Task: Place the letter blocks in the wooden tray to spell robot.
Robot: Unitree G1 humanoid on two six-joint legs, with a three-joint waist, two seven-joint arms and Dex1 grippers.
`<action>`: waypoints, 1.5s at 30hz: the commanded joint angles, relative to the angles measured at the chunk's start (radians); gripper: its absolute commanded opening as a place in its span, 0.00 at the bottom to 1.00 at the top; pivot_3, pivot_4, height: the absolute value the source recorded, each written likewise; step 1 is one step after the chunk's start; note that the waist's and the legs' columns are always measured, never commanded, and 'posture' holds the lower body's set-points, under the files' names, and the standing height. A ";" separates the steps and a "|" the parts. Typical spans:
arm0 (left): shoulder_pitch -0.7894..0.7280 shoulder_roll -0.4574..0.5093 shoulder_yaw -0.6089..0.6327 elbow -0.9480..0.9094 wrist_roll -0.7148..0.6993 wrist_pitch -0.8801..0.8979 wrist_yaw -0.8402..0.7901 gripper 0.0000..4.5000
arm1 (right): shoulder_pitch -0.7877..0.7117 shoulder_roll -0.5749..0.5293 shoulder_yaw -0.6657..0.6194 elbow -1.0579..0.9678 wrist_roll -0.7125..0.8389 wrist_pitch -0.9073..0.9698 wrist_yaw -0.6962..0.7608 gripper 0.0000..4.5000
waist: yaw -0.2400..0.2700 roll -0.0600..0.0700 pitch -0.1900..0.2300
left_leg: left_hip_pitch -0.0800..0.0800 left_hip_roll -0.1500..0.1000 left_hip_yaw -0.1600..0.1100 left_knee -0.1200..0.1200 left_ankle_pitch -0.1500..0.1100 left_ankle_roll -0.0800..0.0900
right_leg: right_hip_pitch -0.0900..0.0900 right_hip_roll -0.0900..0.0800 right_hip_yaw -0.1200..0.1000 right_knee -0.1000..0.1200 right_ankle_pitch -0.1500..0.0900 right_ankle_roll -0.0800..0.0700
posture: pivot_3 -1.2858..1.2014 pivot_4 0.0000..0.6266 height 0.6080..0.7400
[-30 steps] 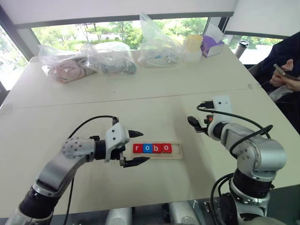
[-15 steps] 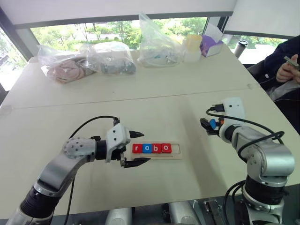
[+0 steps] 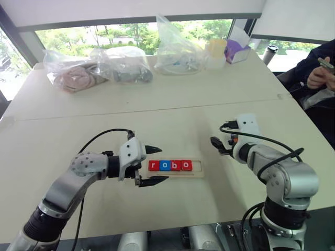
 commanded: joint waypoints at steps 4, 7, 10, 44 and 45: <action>0.001 -0.001 0.013 -0.019 -0.003 -0.012 0.007 1.00 | -0.039 -0.030 -0.022 -0.048 0.003 -0.007 -0.002 0.99 | 0.001 0.000 0.000 | 0.000 0.000 0.000 0.000 0.000 0.000 | 0.000 0.000 0.000 0.000 0.000 0.000 | 0.52 0.24 1.00; 0.001 -0.003 0.011 -0.019 -0.003 -0.012 0.009 1.00 | -0.014 -0.070 -0.004 -0.031 -0.014 -0.037 -0.013 0.99 | 0.001 0.000 0.000 | 0.000 0.000 0.000 0.000 0.000 0.000 | 0.000 0.000 0.000 -0.001 0.000 0.000 | 0.52 0.24 1.00; -0.003 -0.006 0.008 -0.018 -0.002 -0.012 0.010 1.00 | 0.024 -0.096 0.025 -0.014 -0.029 -0.073 -0.028 0.99 | 0.001 0.000 0.000 | 0.000 0.000 0.000 0.000 0.000 0.000 | 0.000 0.000 0.000 -0.001 0.000 0.000 | 0.52 0.24 1.00; -0.005 -0.007 0.002 -0.022 0.000 -0.010 0.013 1.00 | 0.059 -0.022 -0.038 -0.002 -0.034 0.038 -0.094 0.26 | 0.002 0.000 0.000 | -0.001 0.000 0.000 -0.001 0.000 0.000 | 0.000 0.000 0.000 -0.001 0.000 0.000 | 0.52 0.24 1.00; -0.006 -0.008 0.001 -0.019 0.001 -0.011 0.012 1.00 | 0.082 -0.017 -0.047 -0.034 -0.017 0.051 -0.087 0.26 | 0.002 0.000 0.000 | -0.001 0.000 0.000 -0.001 0.000 0.000 | 0.000 0.000 0.000 -0.001 0.000 0.000 | 0.52 0.24 1.00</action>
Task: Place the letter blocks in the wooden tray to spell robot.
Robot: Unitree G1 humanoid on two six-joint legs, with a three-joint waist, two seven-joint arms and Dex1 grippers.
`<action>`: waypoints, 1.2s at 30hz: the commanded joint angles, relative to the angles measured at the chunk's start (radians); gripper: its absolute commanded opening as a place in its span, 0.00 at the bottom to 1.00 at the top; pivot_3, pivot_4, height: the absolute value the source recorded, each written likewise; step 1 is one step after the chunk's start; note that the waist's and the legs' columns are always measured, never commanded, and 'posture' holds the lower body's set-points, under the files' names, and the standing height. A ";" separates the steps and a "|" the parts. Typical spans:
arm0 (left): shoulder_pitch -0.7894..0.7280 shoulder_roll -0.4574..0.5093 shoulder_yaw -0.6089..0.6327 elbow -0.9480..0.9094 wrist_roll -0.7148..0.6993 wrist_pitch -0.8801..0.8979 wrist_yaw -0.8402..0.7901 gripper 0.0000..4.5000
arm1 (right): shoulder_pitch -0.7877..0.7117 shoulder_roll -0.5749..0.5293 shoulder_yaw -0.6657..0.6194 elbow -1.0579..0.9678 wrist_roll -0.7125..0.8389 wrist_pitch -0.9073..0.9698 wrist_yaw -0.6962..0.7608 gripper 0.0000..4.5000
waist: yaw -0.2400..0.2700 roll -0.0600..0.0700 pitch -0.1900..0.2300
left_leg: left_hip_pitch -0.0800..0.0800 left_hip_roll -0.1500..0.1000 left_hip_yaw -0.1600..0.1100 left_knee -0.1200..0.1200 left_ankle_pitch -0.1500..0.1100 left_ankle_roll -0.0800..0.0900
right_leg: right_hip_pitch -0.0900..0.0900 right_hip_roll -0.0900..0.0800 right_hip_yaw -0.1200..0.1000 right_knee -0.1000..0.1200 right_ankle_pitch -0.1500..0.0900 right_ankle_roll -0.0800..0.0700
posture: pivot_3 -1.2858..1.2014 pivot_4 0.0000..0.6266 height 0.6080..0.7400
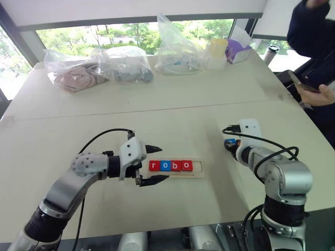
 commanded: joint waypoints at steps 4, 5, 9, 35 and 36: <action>-0.014 -0.001 -0.005 0.002 0.005 -0.025 -0.017 1.00 | 0.142 -0.012 -0.055 -0.234 0.126 0.059 0.032 0.26 | 0.001 0.000 0.000 | 0.000 0.000 0.000 0.000 0.000 0.000 | 0.000 0.000 0.000 0.000 -0.001 0.001 | 0.52 0.24 1.00; -0.016 -0.002 -0.006 0.007 0.007 -0.029 -0.020 1.00 | 0.166 -0.016 -0.061 -0.259 0.154 0.059 0.031 0.26 | 0.000 0.000 0.000 | 0.000 0.000 0.000 0.000 0.000 0.000 | 0.000 0.000 0.000 0.000 -0.001 0.001 | 0.52 0.24 1.00; -0.025 -0.010 -0.012 0.020 0.010 -0.037 -0.026 1.00 | 0.262 -0.033 -0.081 -0.340 0.262 0.059 0.009 0.26 | -0.002 0.000 0.000 | 0.000 0.000 0.000 0.000 0.000 0.000 | 0.000 0.000 0.000 0.000 -0.001 0.001 | 0.52 0.24 1.00; -0.018 0.085 0.108 0.001 -0.153 0.002 -0.159 1.00 | 0.289 -0.998 0.122 0.065 0.370 -0.964 0.966 1.00 | 0.003 -0.003 0.003 | -0.001 0.000 0.002 0.000 -0.003 0.004 | 0.000 0.000 -0.001 -0.006 -0.003 0.004 | 0.52 0.24 1.00; -0.015 0.092 0.110 0.000 -0.154 -0.001 -0.164 1.00 | 0.321 -1.002 0.123 0.103 0.331 -1.082 1.044 1.00 | 0.003 -0.003 0.003 | -0.001 0.000 0.003 0.000 -0.003 0.004 | 0.000 0.000 -0.001 -0.006 -0.003 0.004 | 0.52 0.24 1.00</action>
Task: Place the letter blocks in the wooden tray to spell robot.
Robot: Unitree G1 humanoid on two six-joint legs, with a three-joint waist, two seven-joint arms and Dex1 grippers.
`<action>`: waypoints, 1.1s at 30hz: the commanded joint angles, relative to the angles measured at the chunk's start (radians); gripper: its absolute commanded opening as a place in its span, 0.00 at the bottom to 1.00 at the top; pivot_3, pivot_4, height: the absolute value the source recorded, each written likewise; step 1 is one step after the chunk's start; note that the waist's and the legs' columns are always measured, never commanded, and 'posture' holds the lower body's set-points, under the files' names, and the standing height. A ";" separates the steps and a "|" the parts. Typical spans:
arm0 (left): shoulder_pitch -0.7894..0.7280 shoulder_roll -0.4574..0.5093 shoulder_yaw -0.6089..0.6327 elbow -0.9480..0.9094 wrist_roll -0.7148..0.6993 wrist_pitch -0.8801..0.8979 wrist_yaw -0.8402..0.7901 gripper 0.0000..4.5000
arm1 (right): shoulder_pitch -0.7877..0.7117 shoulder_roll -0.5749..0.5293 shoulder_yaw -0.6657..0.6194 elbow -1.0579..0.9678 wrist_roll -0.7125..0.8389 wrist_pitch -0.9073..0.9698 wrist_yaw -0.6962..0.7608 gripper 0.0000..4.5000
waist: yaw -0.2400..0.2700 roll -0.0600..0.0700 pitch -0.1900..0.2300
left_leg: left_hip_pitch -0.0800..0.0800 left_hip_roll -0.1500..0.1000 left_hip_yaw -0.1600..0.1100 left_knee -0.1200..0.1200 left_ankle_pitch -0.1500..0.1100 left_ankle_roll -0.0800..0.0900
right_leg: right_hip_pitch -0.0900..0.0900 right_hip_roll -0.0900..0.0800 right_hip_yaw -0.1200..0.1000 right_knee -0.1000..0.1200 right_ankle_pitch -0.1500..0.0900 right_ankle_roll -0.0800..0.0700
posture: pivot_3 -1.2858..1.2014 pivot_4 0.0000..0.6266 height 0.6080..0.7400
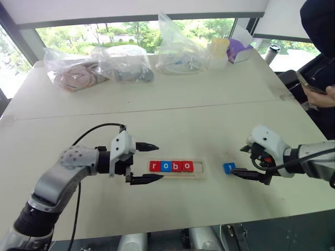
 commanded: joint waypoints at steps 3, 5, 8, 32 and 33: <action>0.019 0.036 0.052 -0.041 -0.038 -0.004 -0.029 1.00 | 0.057 0.011 0.075 0.218 -0.244 -0.553 0.314 1.00 | -0.003 0.000 0.000 | 0.000 0.000 0.001 0.001 0.000 0.000 | 0.000 0.000 0.001 0.001 0.000 0.001 | 0.52 0.24 1.00; 0.022 0.042 0.060 -0.046 -0.047 0.000 -0.029 1.00 | 0.039 0.035 0.113 0.285 -0.288 -0.611 0.337 1.00 | -0.003 -0.001 0.001 | 0.001 0.000 0.001 0.002 0.000 0.000 | 0.000 0.000 0.001 0.002 0.000 0.000 | 0.52 0.24 1.00; 0.047 0.064 0.078 -0.070 -0.055 0.003 -0.034 1.00 | 0.005 0.097 0.144 0.352 -0.328 -0.672 0.340 1.00 | -0.004 -0.001 0.001 | 0.002 0.000 0.001 0.002 0.000 0.000 | 0.000 0.000 0.001 0.003 0.001 -0.001 | 0.52 0.24 1.00; 0.111 0.125 0.117 -0.078 -0.070 -0.014 -0.081 1.00 | -0.138 0.275 0.207 0.502 -0.450 -0.739 0.353 0.25 | -0.001 0.000 0.001 | 0.003 0.000 0.001 0.003 0.000 0.000 | 0.002 0.000 0.001 0.005 0.003 -0.005 | 0.52 0.24 1.00; 0.109 0.129 0.121 -0.071 -0.070 -0.018 -0.085 1.00 | -0.149 0.281 0.203 0.472 -0.440 -0.712 0.347 0.25 | -0.001 0.000 0.001 | 0.003 0.001 0.001 0.003 0.000 0.000 | 0.002 0.000 0.001 0.004 0.003 -0.005 | 0.52 0.24 1.00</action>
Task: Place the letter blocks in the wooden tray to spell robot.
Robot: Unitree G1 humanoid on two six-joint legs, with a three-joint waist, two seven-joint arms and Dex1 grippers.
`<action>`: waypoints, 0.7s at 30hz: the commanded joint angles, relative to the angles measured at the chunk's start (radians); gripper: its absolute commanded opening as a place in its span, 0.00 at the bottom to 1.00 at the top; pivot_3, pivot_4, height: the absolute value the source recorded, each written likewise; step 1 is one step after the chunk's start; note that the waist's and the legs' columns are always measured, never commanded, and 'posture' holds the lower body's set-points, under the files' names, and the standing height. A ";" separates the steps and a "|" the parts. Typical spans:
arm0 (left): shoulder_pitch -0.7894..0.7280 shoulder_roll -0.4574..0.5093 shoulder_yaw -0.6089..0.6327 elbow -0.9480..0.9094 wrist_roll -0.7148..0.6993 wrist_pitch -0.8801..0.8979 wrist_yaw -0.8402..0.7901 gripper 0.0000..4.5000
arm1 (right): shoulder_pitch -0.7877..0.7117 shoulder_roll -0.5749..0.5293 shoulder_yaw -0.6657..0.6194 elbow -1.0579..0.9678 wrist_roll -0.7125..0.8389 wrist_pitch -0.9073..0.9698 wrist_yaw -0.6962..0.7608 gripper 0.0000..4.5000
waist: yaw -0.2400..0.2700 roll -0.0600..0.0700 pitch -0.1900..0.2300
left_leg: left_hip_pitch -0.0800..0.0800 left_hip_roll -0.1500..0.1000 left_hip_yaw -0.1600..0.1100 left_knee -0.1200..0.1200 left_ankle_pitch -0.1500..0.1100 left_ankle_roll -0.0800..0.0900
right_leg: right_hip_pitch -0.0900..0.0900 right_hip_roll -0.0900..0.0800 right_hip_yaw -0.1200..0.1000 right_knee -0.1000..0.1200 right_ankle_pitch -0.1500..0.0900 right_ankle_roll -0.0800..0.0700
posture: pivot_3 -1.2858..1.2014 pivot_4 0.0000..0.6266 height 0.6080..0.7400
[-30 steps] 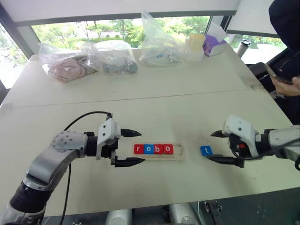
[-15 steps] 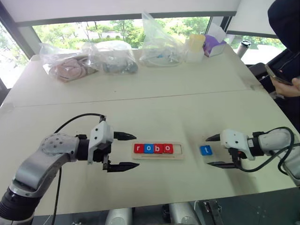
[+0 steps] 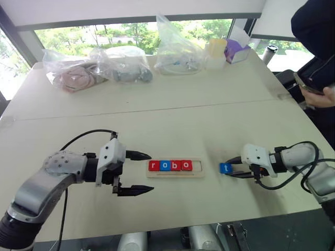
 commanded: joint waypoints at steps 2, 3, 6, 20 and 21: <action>-0.011 0.018 0.043 0.008 -0.003 -0.030 -0.022 1.00 | -0.043 0.030 -0.021 -0.132 0.042 0.097 -0.034 0.25 | 0.001 0.000 0.000 | 0.000 0.000 0.000 0.000 0.000 0.000 | 0.000 0.000 0.000 0.000 0.000 -0.001 | 0.52 0.24 1.00; -0.014 0.017 0.042 0.013 0.000 -0.034 -0.021 1.00 | -0.048 0.039 -0.019 -0.165 0.052 0.132 -0.041 0.25 | 0.001 0.000 0.000 | 0.000 0.000 0.000 0.000 0.000 0.000 | 0.000 0.000 0.000 0.000 0.000 -0.001 | 0.52 0.24 1.00; -0.024 0.009 0.036 0.019 0.006 -0.040 -0.016 1.00 | -0.059 0.056 -0.004 -0.241 0.066 0.200 -0.056 0.25 | 0.003 0.000 0.000 | 0.000 0.000 0.000 0.000 0.000 0.000 | 0.000 0.000 0.000 0.000 0.000 -0.001 | 0.52 0.24 1.00; -0.030 0.002 0.028 0.012 0.011 -0.043 -0.002 1.00 | -0.130 0.120 0.134 -0.264 -0.020 0.242 -0.077 0.25 | 0.003 0.000 0.000 | 0.000 0.000 -0.001 0.000 0.000 0.000 | 0.000 0.000 0.000 0.001 0.001 -0.001 | 0.52 0.24 1.00; -0.030 0.001 0.027 0.010 0.012 -0.042 0.000 1.00 | -0.132 0.119 0.136 -0.261 -0.021 0.238 -0.073 0.25 | 0.003 0.000 0.000 | 0.000 0.000 -0.001 0.000 0.000 0.000 | 0.000 0.000 0.000 0.001 0.001 -0.001 | 0.52 0.24 1.00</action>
